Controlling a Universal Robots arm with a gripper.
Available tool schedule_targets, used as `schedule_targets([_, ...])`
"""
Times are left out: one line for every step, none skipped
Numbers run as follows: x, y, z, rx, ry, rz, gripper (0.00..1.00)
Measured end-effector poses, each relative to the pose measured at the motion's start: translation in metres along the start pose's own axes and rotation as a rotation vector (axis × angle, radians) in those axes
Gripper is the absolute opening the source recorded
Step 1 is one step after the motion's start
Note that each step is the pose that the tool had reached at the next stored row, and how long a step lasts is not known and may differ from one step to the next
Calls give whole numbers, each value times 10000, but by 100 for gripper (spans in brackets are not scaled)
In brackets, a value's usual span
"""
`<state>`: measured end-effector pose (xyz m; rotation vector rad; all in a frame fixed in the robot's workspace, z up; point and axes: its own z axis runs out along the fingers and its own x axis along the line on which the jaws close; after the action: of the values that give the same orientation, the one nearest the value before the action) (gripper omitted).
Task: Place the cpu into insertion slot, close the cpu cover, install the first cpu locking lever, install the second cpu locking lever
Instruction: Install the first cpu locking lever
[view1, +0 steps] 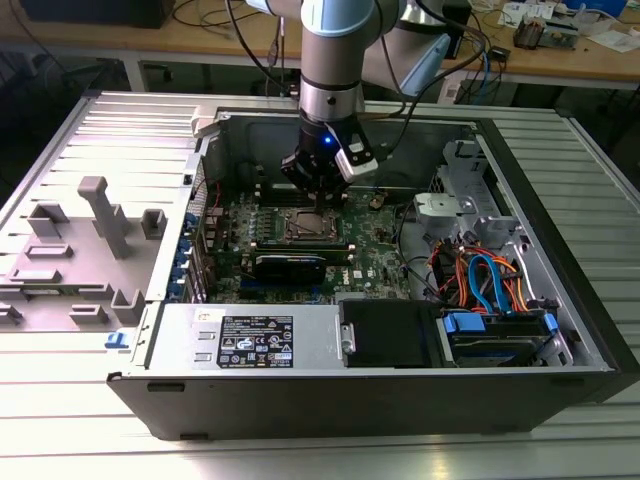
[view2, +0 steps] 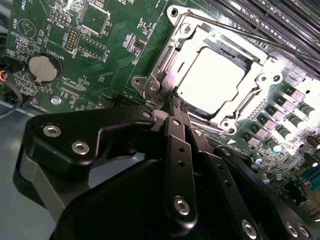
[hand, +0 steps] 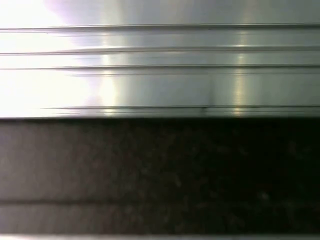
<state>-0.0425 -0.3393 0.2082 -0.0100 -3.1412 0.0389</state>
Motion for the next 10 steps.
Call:
schedule_targets([0,0,2,22,0,0,11])
schedule_targets([0,0,4,46,0,0,11])
schedule_targets([0,0,5,65,1,0,11])
schedule_targets([0,0,6,77,2,0,11])
schedule_targets([0,0,7,85,1,0,11])
schedule_targets([0,0,8,88,2,0,11])
schedule_targets([0,0,10,88,1,0,11])
schedule_targets([0,0,12,87,0,0,11])
schedule_targets([0,1,16,86,0,0,11])
schedule_targets([0,1,22,88,0,0,11])
